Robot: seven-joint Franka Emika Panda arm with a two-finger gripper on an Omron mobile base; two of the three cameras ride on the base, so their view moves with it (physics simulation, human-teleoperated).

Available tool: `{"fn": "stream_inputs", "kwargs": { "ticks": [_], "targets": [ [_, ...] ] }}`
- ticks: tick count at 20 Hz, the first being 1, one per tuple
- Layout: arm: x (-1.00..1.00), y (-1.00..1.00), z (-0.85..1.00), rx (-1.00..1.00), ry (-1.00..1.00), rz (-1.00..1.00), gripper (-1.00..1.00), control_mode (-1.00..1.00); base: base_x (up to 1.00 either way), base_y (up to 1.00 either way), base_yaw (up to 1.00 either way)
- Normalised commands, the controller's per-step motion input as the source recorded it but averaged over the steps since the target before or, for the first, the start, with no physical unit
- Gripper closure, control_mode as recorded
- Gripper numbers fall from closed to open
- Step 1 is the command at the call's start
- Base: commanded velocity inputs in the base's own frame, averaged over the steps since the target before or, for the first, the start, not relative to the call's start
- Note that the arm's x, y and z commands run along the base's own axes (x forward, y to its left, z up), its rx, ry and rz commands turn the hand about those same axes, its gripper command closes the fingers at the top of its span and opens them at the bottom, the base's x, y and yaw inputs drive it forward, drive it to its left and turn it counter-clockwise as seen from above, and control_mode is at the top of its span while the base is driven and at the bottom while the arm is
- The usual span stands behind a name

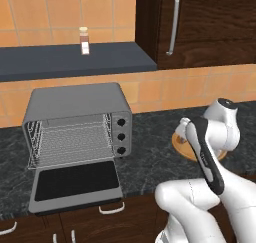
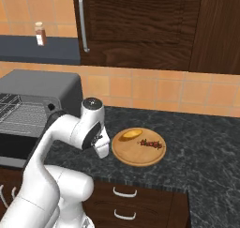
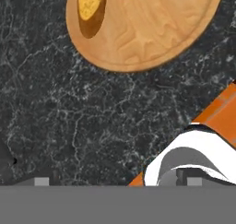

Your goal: Pick up the kebab skewer and baguette bread, and place them inside the toaster oven. Close the toaster oven door and start by setting the timer.

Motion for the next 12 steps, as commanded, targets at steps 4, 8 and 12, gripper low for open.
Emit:
{"fn": "stream_inputs", "kwargs": {
  "ticks": [4, 8, 12],
  "targets": [
    [0.56, -0.28, 0.0, 0.0, 0.16, -0.04, -1.0, -1.0, 0.0, 0.0, 0.0],
    [0.66, -0.06, -0.01, 0.0, 0.13, 0.0, -1.0, -1.0, 0.0, 0.0, 0.0],
    [0.54, -0.11, -0.2, 0.0, 0.07, 0.0, -1.0, -1.0, 0.0, 0.0, 0.0]
  ]
}}
